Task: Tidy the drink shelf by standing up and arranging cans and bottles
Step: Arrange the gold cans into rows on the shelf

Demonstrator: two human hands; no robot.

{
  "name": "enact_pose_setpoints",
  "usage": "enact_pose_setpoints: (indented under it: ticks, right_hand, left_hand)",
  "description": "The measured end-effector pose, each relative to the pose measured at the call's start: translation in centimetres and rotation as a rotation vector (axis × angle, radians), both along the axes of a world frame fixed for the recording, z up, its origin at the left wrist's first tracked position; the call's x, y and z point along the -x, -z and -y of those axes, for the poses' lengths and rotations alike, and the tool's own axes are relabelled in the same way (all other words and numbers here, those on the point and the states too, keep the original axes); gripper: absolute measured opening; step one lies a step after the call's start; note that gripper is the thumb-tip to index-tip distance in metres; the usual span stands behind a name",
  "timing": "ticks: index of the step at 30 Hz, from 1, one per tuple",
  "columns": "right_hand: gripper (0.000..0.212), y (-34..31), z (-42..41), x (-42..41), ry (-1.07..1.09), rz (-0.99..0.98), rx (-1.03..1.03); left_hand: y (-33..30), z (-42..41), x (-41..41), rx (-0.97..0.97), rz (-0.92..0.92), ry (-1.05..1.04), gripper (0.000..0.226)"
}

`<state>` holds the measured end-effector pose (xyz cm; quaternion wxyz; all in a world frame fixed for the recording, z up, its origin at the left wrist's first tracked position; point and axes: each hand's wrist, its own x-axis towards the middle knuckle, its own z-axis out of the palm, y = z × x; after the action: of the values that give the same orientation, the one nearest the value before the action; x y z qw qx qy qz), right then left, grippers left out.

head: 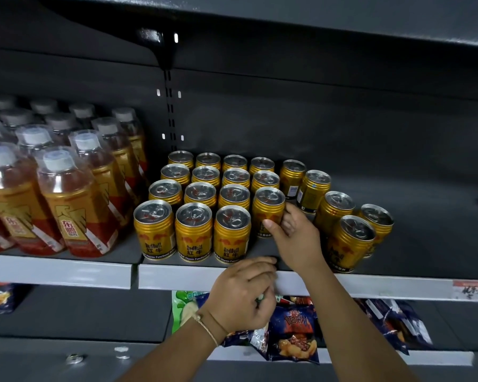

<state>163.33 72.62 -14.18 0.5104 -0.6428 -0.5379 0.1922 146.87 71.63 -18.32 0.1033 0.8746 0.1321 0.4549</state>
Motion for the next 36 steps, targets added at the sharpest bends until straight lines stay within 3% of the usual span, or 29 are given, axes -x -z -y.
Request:
enact_pose_setpoints:
  ticks: [5,10,16,17,22,27,33,36]
  right_hand:
    - [0.043,-0.1,0.3,0.4,0.042,0.061,-0.027]
    - [0.028,-1.3,2.8,1.6,0.236,0.104,-0.317]
    - [0.01,-3.6,8.6,-1.5,0.441,0.12,-0.526]
    - [0.008,-3.5,9.5,-2.7,0.48,0.139,-0.512]
    - [0.043,-1.3,11.6,-6.2,0.461,-0.036,-0.241]
    - [0.077,0.4,10.6,-7.3,0.364,0.065,-0.034]
    - [0.06,0.5,10.2,-7.8,0.282,0.067,-0.065]
    - [0.055,0.3,9.8,-7.8,0.176,-0.074,-0.053]
  left_hand:
    - [-0.4,0.2,0.2,0.046,-0.031,-0.013,0.018]
    - [-1.4,0.9,0.3,0.089,-0.068,-0.05,0.022]
    - [-2.4,1.8,-1.5,0.255,0.111,-0.142,0.023]
    - [-2.6,2.1,-2.3,0.284,0.129,-0.158,0.022]
    - [-3.9,3.1,-6.3,0.606,0.18,-0.155,0.041]
    - [-4.8,3.0,-8.5,0.772,0.147,-0.163,0.049]
    - [-4.8,2.8,-8.5,0.788,0.102,-0.173,0.052]
    - [-4.5,2.6,-7.8,0.786,0.104,-0.195,0.054]
